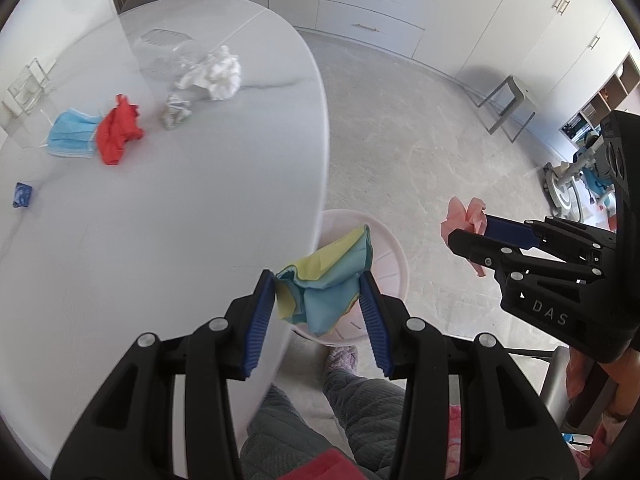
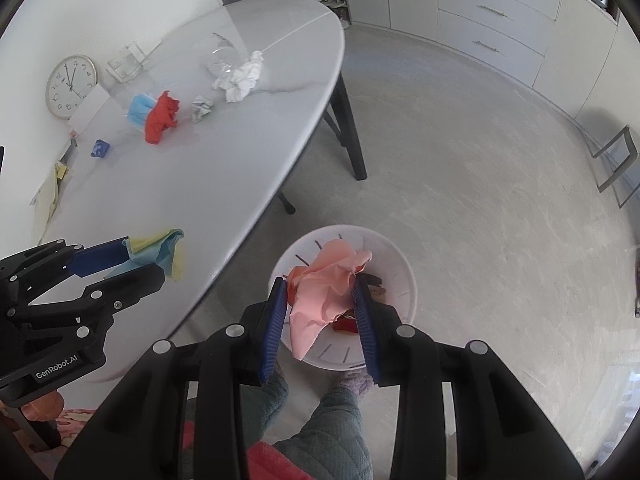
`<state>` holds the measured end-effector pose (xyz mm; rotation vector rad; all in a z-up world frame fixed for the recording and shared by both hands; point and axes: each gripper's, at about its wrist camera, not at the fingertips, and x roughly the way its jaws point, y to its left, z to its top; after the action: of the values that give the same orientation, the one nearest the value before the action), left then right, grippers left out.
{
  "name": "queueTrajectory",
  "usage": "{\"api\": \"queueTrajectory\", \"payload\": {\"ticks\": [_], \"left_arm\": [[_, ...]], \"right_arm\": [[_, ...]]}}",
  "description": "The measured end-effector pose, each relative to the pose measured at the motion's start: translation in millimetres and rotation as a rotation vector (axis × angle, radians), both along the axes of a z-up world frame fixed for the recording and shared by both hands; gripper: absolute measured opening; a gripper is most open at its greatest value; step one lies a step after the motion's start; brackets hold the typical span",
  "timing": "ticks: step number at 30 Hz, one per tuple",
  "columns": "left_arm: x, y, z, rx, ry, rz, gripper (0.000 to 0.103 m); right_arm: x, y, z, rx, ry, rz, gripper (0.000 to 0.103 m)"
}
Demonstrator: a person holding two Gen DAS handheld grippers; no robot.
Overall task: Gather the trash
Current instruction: 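Carry both items over the wastebasket and open both grippers, then move both open grippers back over the table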
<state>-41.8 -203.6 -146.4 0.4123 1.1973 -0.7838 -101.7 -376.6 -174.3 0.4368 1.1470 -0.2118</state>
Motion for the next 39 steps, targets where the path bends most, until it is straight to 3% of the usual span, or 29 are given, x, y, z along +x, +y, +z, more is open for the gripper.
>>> {"api": "queueTrajectory", "payload": {"ticks": [15,18,20,23,35,37,39], "left_arm": [[-19.6,-33.8,-8.1,0.016,0.008,0.022,0.043],[-21.5,-35.5,-7.5,0.022,0.006,0.023,0.059],[-22.5,-35.7,-5.7,0.024,-0.012,0.026,0.077],[-21.6,-36.1,-3.6,0.028,-0.029,0.030,0.089],[-1.2,-18.2,-5.5,0.063,-0.021,0.109,0.094],[2.7,-12.4,-5.3,0.067,-0.018,0.124,0.094],[5.9,-7.3,-5.1,0.069,-0.016,0.135,0.094]], "right_arm": [[-13.3,-28.0,-8.6,0.008,0.005,0.042,0.036],[-13.5,-30.2,-8.9,0.012,0.005,0.044,0.036],[-13.0,-31.2,-9.1,0.012,0.004,0.044,0.036],[-12.4,-31.2,-9.4,0.014,0.005,0.044,0.036],[-0.8,-19.3,-13.2,0.033,0.016,0.068,0.037],[3.1,-13.6,-16.4,0.048,0.028,0.087,0.043],[8.1,-5.3,-22.3,0.048,0.057,0.106,0.066]]}}
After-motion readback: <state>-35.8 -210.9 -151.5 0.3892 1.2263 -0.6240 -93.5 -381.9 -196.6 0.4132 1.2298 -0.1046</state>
